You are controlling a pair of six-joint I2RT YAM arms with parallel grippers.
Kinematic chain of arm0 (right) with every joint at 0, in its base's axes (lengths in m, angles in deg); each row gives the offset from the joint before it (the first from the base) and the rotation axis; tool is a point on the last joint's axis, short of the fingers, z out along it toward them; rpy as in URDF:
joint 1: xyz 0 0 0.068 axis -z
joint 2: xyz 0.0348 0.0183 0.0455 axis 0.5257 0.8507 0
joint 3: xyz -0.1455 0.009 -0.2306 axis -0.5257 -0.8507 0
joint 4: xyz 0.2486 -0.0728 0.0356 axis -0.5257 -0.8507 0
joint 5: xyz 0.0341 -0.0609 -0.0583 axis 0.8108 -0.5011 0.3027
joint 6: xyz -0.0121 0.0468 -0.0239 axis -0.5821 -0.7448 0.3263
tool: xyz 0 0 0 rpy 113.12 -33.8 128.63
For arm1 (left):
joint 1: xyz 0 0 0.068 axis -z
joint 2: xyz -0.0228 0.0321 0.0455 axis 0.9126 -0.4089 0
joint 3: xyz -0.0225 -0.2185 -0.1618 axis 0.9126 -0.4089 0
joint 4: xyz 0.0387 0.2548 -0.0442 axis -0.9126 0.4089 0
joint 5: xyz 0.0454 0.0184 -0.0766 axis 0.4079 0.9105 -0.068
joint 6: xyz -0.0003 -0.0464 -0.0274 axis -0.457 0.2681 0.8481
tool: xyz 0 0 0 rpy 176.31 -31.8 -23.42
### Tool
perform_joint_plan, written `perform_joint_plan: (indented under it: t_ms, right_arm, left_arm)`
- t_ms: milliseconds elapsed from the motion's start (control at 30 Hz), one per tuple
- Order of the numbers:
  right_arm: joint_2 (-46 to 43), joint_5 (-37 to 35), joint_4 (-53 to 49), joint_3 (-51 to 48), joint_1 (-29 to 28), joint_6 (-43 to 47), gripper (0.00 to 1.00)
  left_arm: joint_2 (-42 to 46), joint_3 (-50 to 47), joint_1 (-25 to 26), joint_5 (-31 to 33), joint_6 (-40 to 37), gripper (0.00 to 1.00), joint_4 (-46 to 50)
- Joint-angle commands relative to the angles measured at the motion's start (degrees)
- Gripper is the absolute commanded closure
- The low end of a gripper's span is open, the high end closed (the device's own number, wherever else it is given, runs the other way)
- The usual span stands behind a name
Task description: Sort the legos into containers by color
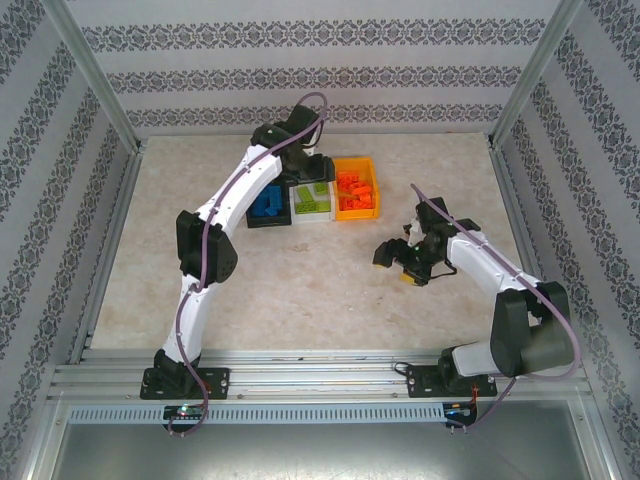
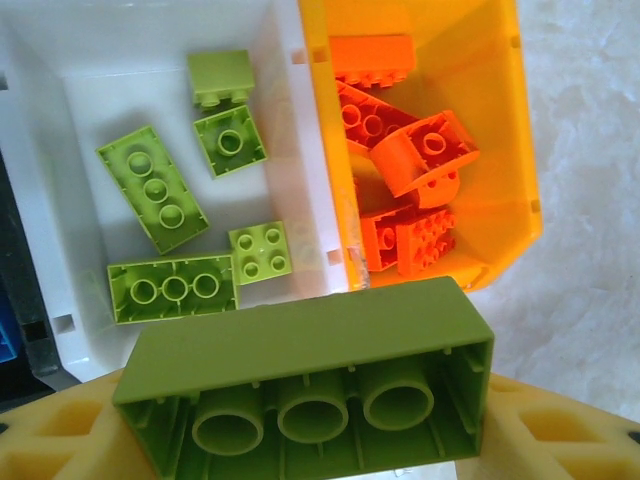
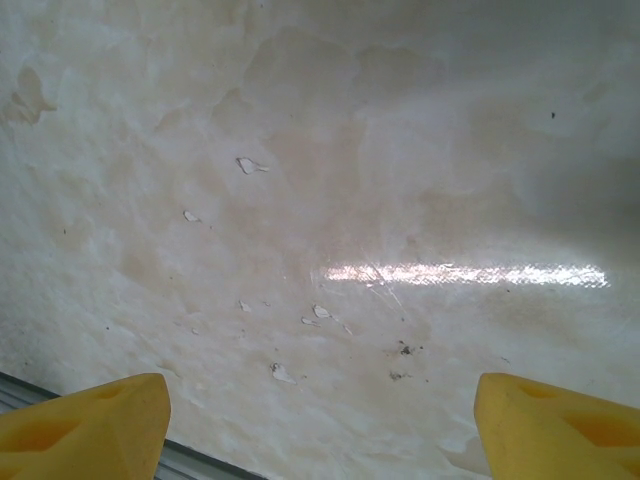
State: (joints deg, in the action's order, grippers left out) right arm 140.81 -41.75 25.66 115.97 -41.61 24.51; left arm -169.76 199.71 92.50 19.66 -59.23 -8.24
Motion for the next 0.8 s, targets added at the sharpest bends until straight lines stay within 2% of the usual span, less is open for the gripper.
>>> perform_joint_plan:
  t_ms: [0, 367, 767]
  right_arm:
    - [-1.7, -0.9, -0.2, -1.4, -0.6, -1.4, 0.2]
    - [-0.5, -1.3, 0.5, -0.7, -1.8, -2.7, 0.19]
    - [0.9, -1.4, 1.1, -0.3, -3.0, -3.5, 0.19]
  left_arm:
    - [-1.3, 2.1, -1.0, -1.1, -0.9, 0.38, 2.1]
    - [-3.7, 3.7, -2.4, -4.8, 0.8, 0.38, 0.9]
    - [-7.1, 3.6, -5.1, -15.1, 8.8, 0.38, -4.8]
